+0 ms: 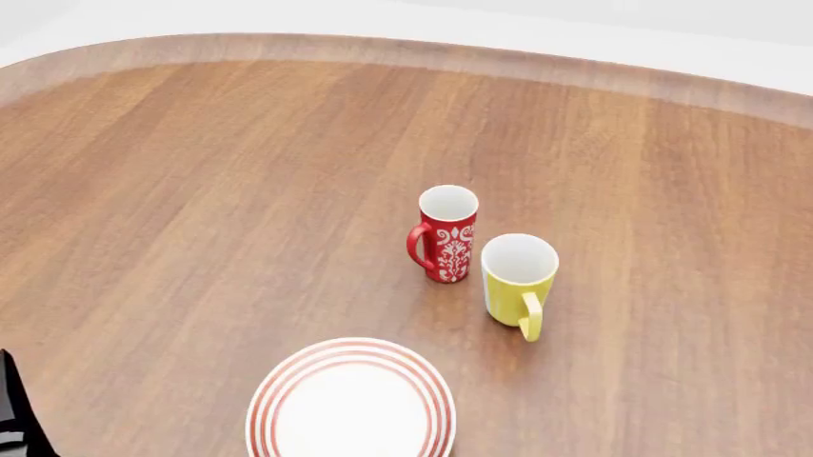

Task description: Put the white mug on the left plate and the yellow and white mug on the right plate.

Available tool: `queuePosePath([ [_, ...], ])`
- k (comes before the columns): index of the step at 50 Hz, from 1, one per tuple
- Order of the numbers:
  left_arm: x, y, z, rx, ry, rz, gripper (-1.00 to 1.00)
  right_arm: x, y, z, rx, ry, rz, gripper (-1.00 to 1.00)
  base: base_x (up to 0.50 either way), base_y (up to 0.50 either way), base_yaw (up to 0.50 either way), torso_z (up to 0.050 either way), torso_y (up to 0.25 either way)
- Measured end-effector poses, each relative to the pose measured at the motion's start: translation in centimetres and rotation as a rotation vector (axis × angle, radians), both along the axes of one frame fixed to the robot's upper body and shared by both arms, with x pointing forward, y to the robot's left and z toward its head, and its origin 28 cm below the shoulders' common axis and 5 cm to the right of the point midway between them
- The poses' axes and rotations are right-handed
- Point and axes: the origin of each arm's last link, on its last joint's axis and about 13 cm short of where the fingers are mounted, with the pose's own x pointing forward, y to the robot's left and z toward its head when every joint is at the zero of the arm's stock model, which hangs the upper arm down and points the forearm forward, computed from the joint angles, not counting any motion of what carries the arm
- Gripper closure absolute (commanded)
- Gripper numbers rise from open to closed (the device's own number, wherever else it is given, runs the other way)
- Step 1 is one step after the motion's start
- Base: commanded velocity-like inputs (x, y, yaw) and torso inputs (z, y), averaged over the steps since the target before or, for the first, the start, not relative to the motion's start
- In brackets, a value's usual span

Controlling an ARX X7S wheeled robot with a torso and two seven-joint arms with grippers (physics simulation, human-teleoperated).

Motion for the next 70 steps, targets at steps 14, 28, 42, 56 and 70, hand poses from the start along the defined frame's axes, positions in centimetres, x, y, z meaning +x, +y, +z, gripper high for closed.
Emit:
queuePosePath([
  [14,0.0,0.0,0.0,0.001,0.001,0.002,-1.0,-0.4,0.4,2.5,0.061,-0.103,-0.001,1.0,0.0,0.0,0.0,0.0,0.0],
  [28,0.0,0.1,0.0,0.0,-0.002,0.003,-1.0,0.9,0.1,4.2,0.167,-0.186,-0.153,1.0,0.0,0.0,0.0,0.0,0.0],
  [42,-0.2,0.0,0.2,0.0,-0.006,0.004,-1.0,2.8,-0.1,4.6,0.23,-0.166,-0.313,1.0,0.0,0.0,0.0,0.0,0.0],
  [56,-0.6,0.0,0.4,-0.005,-0.012,0.004,-1.0,5.7,0.4,4.6,0.221,-0.104,-0.426,1.0,0.0,0.0,0.0,0.0,0.001],
  [70,-0.9,-0.2,0.7,-0.011,-0.018,0.003,-1.0,8.5,1.0,4.8,0.119,-0.044,-0.502,1.0,0.0,0.0,0.0,0.0,0.0],
])
